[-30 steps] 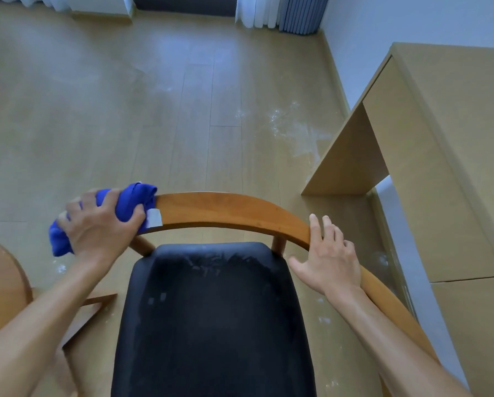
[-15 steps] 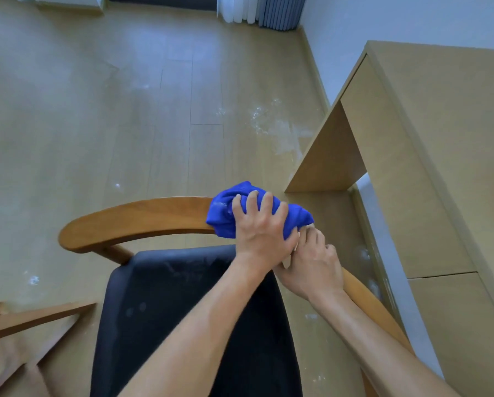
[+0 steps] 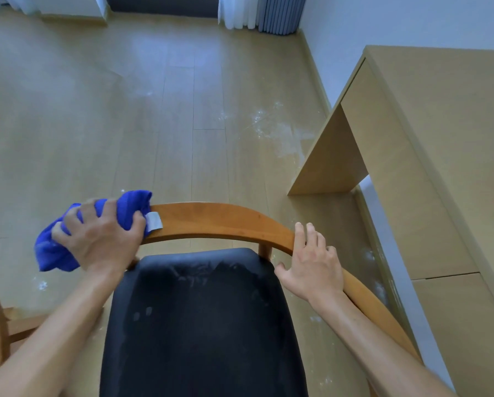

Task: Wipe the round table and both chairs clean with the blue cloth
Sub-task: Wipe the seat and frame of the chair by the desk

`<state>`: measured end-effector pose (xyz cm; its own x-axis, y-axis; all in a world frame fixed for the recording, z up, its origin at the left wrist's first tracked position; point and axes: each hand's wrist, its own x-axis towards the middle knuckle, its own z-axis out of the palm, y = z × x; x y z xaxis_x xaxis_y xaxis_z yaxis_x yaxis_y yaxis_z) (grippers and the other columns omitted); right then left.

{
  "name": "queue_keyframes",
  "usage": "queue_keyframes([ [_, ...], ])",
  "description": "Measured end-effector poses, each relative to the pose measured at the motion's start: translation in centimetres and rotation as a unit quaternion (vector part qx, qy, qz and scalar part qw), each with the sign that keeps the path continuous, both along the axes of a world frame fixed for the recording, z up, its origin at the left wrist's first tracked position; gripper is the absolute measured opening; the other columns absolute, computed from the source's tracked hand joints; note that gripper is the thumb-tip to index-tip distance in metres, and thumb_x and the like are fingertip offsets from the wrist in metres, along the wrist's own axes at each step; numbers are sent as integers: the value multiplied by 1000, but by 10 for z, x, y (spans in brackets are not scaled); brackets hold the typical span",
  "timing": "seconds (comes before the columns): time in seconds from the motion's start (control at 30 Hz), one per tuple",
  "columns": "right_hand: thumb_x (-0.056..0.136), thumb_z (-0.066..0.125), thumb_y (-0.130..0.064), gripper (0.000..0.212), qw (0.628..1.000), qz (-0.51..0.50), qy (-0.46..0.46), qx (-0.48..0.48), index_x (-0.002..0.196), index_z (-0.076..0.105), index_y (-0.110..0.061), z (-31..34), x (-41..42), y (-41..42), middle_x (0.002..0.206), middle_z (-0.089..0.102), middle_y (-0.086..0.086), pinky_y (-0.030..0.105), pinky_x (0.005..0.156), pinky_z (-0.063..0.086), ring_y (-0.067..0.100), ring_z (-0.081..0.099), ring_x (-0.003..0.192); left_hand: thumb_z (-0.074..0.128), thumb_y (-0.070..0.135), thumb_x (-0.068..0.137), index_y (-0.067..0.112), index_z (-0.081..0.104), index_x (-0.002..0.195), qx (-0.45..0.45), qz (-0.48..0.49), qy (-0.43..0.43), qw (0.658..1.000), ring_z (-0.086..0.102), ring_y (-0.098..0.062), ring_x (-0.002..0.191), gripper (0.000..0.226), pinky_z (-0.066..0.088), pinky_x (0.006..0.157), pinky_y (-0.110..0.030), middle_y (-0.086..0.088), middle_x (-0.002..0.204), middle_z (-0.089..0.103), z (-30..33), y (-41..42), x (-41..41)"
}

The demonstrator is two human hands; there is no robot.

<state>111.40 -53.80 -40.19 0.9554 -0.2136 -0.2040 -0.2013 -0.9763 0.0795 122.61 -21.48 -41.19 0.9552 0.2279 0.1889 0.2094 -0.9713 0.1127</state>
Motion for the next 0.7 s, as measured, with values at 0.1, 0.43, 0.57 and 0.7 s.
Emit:
queue_keyframes([
  [0.1,82,42,-61,87,1000,1,-7,-2,147,15,-10,-1,2,-1,152,28,16,43,99,43,31,38,133,47,52,81,16,61,109,3,-66,-27,997,45,-40,113,48,26,101,-59,-15,122,55,2,-60,-2],
  [0.43,80,46,-52,73,999,-22,16,18,137,29,-8,-1,2,-4,143,34,7,33,84,42,22,42,121,51,53,77,19,69,100,-41,-323,78,942,53,-37,113,45,29,104,-57,-9,116,62,23,-217,-48],
  [0.57,80,46,-34,64,970,-103,-30,218,138,34,-11,13,6,-8,147,35,2,37,102,35,22,34,133,26,59,82,29,56,130,-212,-346,107,908,36,-24,133,64,14,116,-44,0,140,47,43,-192,-38],
  [0.7,72,48,-7,67,886,-118,-287,344,139,41,-7,39,18,10,151,32,8,41,115,23,24,28,140,20,47,89,28,38,146,-218,-265,48,938,19,-23,145,63,10,118,-48,-1,155,30,48,-124,-15],
])
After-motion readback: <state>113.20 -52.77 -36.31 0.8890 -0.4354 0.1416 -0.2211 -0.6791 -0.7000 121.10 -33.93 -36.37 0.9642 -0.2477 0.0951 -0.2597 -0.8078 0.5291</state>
